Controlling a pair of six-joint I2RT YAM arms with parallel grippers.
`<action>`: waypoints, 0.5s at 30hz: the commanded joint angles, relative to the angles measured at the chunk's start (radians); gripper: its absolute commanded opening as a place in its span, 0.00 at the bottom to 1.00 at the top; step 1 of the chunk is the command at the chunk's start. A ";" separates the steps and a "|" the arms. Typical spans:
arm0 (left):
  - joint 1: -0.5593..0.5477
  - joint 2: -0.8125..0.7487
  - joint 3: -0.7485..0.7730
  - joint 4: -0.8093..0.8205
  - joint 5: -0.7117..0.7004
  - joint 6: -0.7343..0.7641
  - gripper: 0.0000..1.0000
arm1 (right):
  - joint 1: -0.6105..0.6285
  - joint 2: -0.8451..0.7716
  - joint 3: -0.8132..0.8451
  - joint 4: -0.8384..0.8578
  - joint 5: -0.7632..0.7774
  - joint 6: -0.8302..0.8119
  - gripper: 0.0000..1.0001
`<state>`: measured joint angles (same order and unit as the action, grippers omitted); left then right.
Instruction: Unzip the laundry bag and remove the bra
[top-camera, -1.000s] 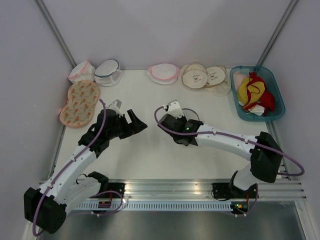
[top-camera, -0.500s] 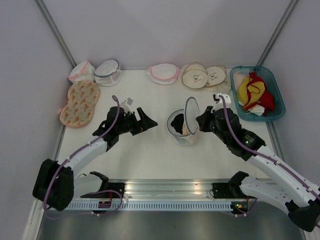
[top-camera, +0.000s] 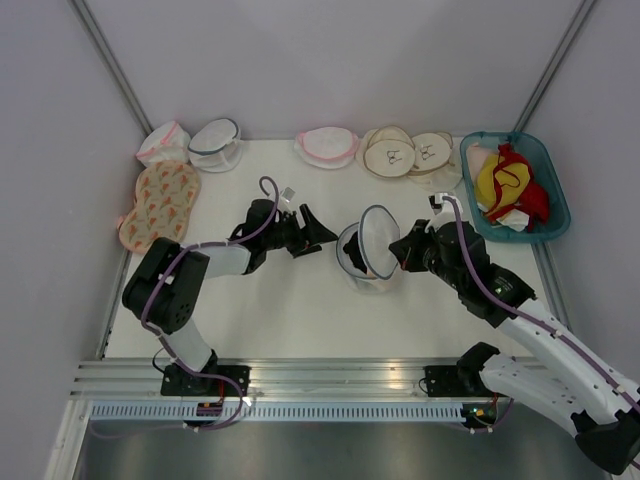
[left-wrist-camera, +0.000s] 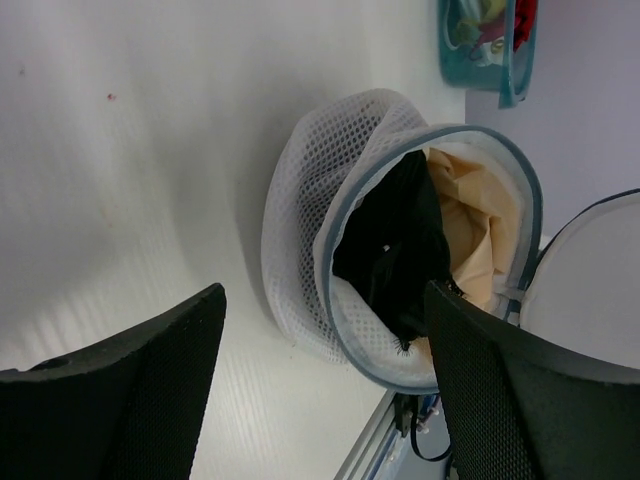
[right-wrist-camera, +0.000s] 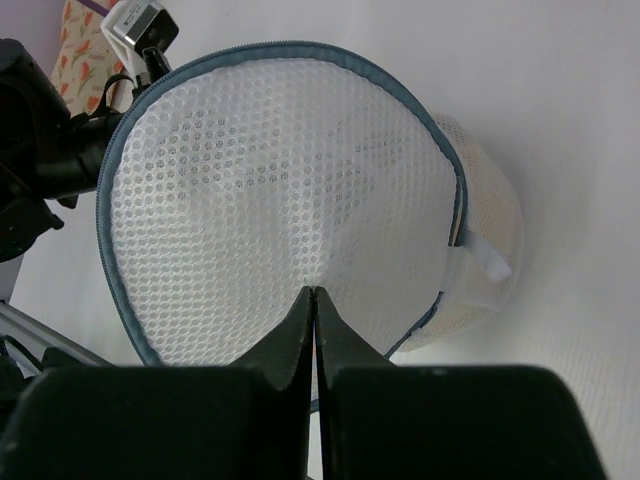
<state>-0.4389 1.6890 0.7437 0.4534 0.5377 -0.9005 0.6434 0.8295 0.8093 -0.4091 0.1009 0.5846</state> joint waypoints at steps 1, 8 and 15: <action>-0.027 0.061 0.080 0.133 0.048 -0.031 0.83 | -0.008 -0.018 0.007 0.043 -0.040 0.015 0.00; -0.063 0.142 0.198 -0.005 0.014 0.055 0.76 | -0.022 -0.041 0.007 0.036 -0.053 0.017 0.01; -0.090 0.213 0.275 -0.127 -0.045 0.146 0.53 | -0.033 -0.062 0.017 0.027 -0.061 0.012 0.00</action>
<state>-0.5198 1.8824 0.9779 0.3855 0.5449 -0.8417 0.6170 0.7929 0.8093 -0.4091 0.0547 0.5907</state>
